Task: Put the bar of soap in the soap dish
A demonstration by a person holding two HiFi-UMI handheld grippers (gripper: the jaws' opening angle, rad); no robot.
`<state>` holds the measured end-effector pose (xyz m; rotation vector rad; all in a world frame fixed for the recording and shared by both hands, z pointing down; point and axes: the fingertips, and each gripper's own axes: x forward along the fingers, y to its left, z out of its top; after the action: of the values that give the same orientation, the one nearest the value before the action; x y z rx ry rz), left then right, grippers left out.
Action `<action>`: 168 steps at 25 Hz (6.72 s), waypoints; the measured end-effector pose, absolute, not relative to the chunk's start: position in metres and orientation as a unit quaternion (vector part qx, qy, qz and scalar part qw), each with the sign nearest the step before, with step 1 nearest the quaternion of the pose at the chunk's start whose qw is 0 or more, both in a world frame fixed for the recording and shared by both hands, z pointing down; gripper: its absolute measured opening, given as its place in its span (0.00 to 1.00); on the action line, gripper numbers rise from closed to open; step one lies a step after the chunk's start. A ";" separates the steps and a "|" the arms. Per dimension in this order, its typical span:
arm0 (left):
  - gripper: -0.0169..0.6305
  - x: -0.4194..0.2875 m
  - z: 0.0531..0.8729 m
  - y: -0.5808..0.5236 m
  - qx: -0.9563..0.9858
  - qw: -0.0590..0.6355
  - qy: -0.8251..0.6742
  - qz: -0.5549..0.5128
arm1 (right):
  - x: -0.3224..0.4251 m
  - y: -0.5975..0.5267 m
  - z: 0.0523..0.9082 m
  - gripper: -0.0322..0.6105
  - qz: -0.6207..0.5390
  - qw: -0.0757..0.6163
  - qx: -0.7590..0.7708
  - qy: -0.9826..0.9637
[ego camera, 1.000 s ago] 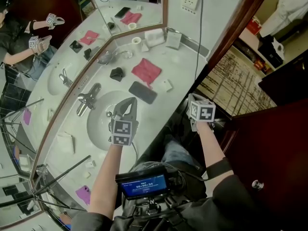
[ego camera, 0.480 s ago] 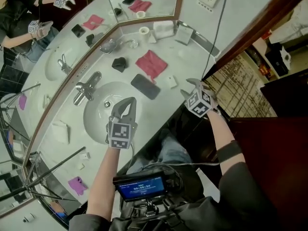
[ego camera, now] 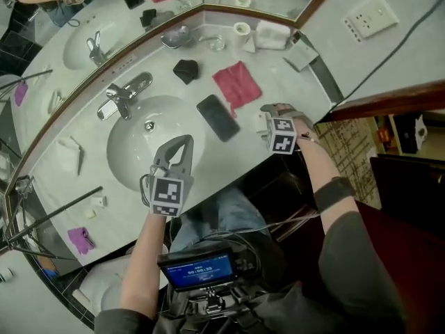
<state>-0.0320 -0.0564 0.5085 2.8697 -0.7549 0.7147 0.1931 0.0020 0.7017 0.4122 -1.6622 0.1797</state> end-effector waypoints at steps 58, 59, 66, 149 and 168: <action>0.03 -0.081 0.500 -0.195 0.903 0.065 -0.367 0.212 | 0.019 -0.236 0.521 0.58 0.098 0.198 0.412 -0.884; 0.03 -0.081 0.499 -0.201 0.903 0.062 -0.369 0.212 | 0.018 -0.249 0.520 0.58 0.096 0.200 0.429 -0.875; 0.03 -0.082 0.495 -0.246 0.897 0.055 -0.385 0.211 | 0.015 -0.327 0.514 0.58 0.116 0.207 0.534 -0.812; 0.03 -0.137 0.439 -0.178 0.911 0.070 -0.361 0.188 | 0.035 -0.200 0.476 0.08 0.150 0.201 0.611 -0.751; 0.03 -0.176 0.418 -0.103 0.925 0.074 -0.332 0.171 | 0.070 -0.040 0.468 0.08 0.194 0.173 0.651 -0.713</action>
<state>-0.1759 -0.1030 0.4179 2.7753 -0.9975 0.5144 0.0703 -0.0398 0.4675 1.8464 -2.0228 0.5493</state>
